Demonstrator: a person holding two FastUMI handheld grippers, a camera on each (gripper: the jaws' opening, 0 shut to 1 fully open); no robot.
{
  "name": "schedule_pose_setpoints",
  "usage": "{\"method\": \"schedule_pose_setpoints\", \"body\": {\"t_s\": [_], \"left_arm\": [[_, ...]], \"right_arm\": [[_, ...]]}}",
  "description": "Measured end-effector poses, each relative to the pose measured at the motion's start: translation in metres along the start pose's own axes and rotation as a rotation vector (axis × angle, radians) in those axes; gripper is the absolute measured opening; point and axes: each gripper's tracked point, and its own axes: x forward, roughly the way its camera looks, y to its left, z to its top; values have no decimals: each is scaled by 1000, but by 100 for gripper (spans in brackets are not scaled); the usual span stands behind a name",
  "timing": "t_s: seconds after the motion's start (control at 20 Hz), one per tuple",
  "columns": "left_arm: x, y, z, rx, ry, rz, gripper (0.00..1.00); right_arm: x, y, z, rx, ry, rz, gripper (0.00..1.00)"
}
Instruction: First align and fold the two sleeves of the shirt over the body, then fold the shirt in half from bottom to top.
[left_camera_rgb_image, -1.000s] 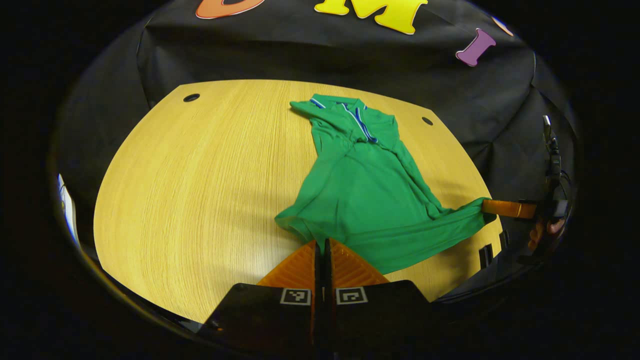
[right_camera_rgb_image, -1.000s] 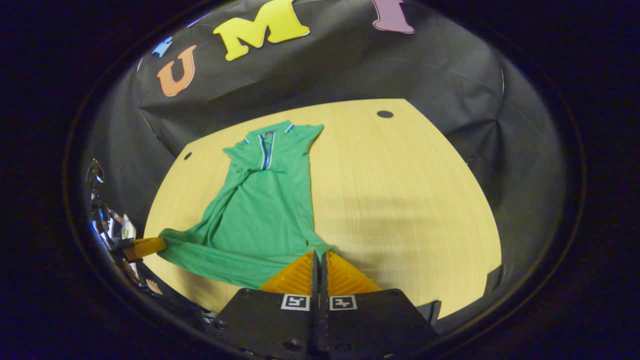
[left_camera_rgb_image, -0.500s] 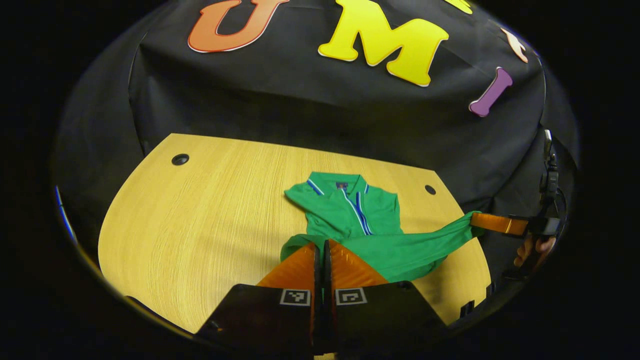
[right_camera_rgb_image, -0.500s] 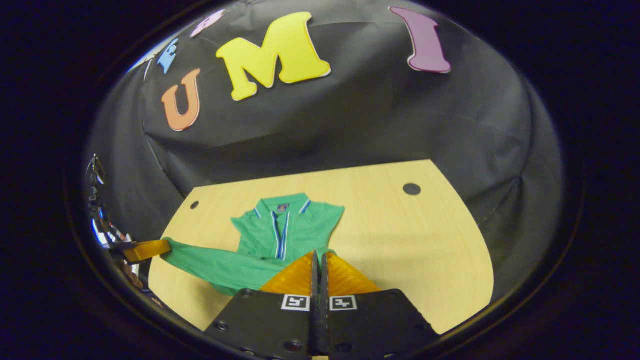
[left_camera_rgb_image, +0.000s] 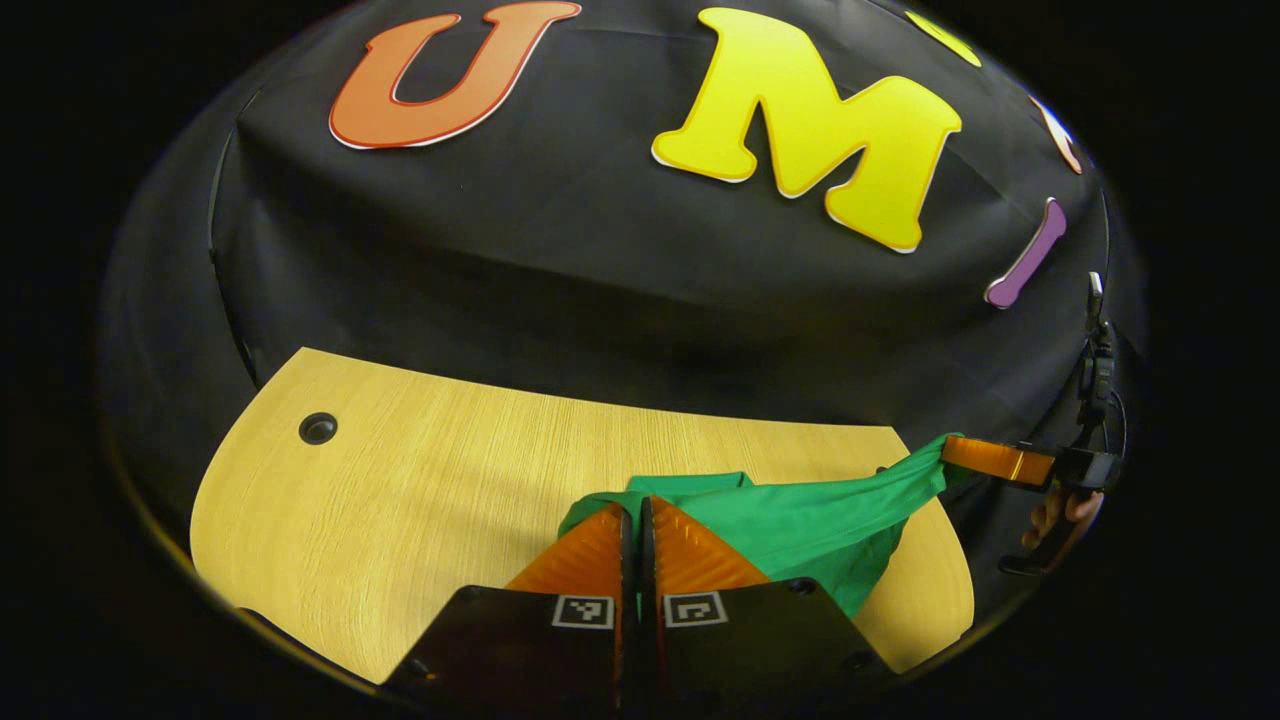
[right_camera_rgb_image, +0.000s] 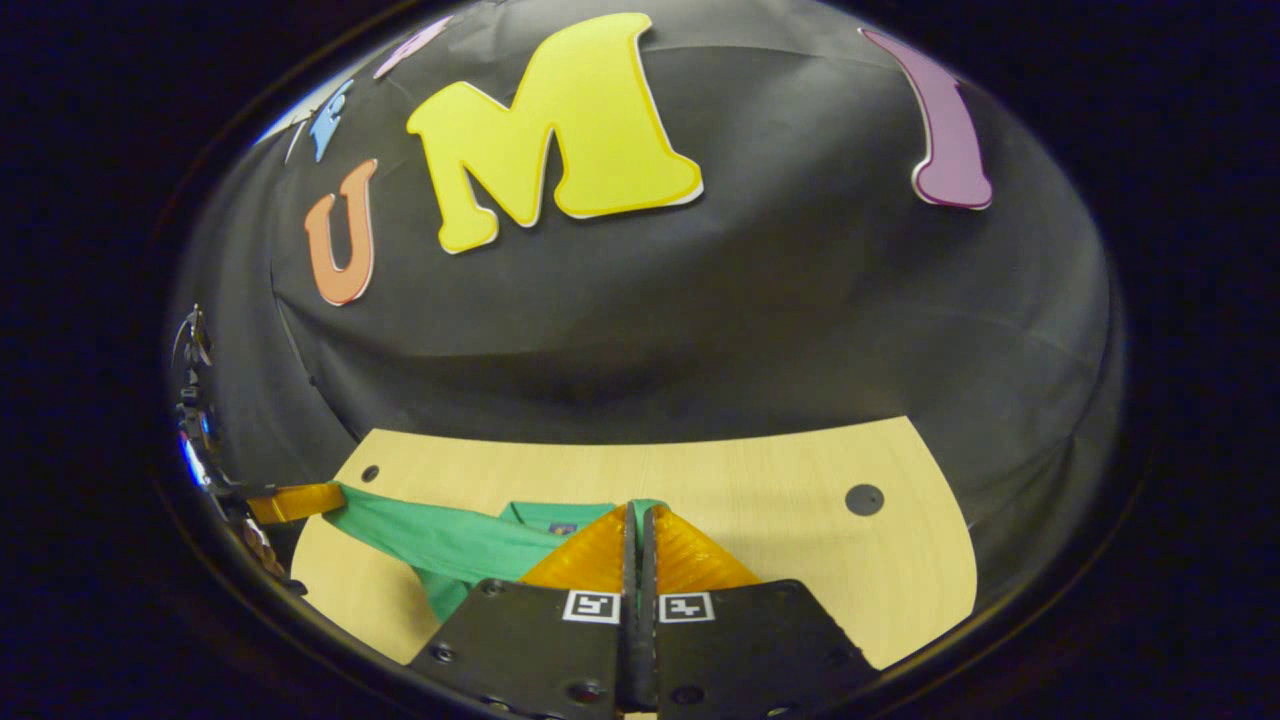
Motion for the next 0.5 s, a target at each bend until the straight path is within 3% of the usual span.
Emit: {"method": "schedule_pose_setpoints", "body": {"t_s": [0.3,0.5], "left_arm": [[61,7,3,73,-6,31,6],[93,16,-19,16,14,52,6]], "right_arm": [[58,-8,-15,-3,45,-3,0],[92,-22,-38,-22,68,-34,0]]}}
